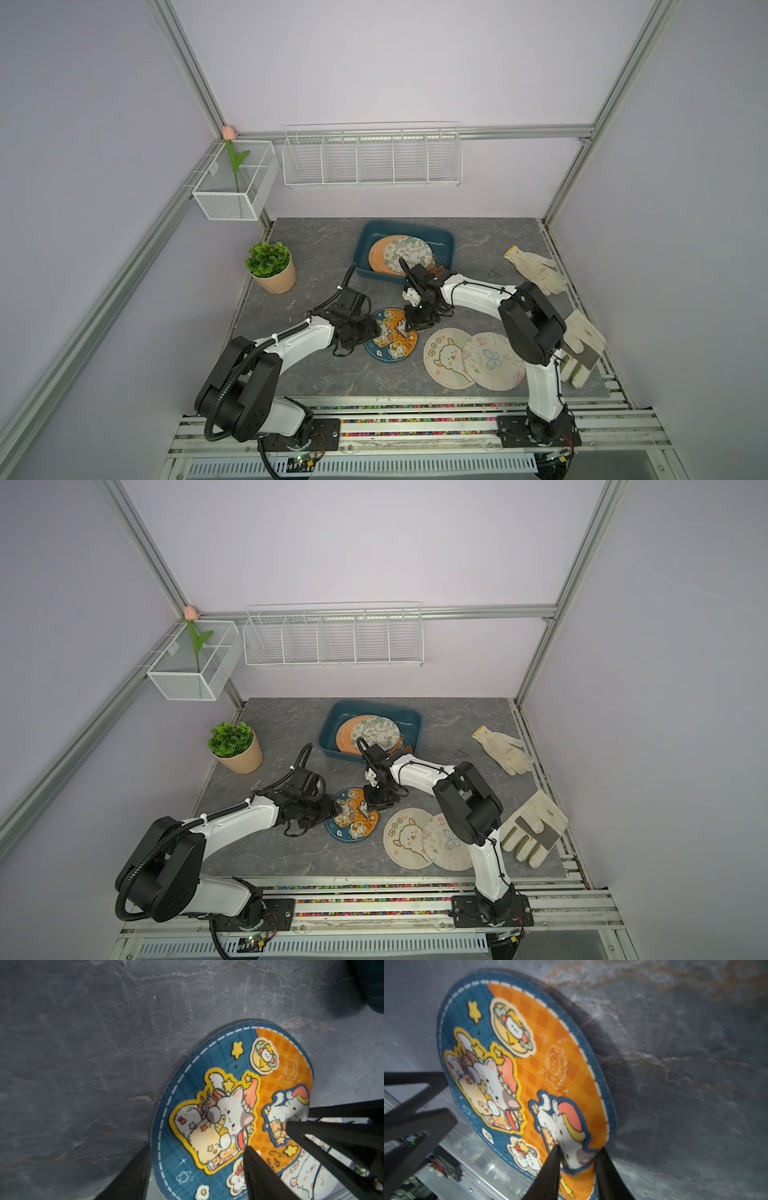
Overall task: Put the coasters into the storage box
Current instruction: Pick up the coaster from the center of the board.
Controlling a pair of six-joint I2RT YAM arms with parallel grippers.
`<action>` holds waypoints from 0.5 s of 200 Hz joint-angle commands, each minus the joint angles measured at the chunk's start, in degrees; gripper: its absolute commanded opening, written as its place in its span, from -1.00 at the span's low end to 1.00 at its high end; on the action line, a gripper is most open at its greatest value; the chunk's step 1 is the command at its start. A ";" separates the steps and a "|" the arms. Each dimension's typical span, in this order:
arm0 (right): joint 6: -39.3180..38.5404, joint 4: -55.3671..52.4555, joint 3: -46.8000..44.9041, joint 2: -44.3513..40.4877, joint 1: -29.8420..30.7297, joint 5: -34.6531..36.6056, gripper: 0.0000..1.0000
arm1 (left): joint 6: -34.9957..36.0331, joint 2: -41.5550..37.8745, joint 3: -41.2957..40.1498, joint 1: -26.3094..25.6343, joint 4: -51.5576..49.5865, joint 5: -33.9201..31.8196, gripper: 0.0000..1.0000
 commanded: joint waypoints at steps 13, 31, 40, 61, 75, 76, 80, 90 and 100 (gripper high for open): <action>-0.53 -0.04 -0.65 1.23 0.55 -0.39 -0.82 | 0.37 1.78 0.10 -0.22 -4.84 0.05 0.40; -0.84 -0.32 -0.47 0.84 0.63 -0.88 -0.86 | 0.46 2.04 0.50 -0.24 -4.85 0.05 0.44; -0.99 -0.48 -0.35 0.43 0.63 -1.34 -0.86 | 0.54 2.14 0.83 -0.27 -4.93 0.03 0.47; -1.36 -1.71 0.25 -1.26 0.26 -2.25 -0.86 | 0.51 1.92 1.79 0.16 -5.48 0.10 0.55; -1.74 -3.07 0.99 -2.84 -0.13 -3.11 -0.85 | 0.16 1.54 2.38 0.82 -5.50 0.40 0.61; -1.78 -3.16 1.01 -2.95 -0.10 -3.18 -0.85 | 0.14 1.44 2.41 0.84 -5.48 0.49 0.61; -1.93 -3.33 1.20 -3.43 -0.27 -3.64 -0.86 | -0.01 1.26 2.53 1.13 -5.40 0.58 0.62; -2.19 -3.71 1.86 -4.46 -0.61 -5.21 -0.86 | -0.30 0.99 2.82 1.81 -5.07 1.02 0.64; -2.33 -4.62 2.82 -5.12 -1.08 -6.29 -0.86 | -0.33 0.70 3.24 2.38 -5.01 1.21 0.66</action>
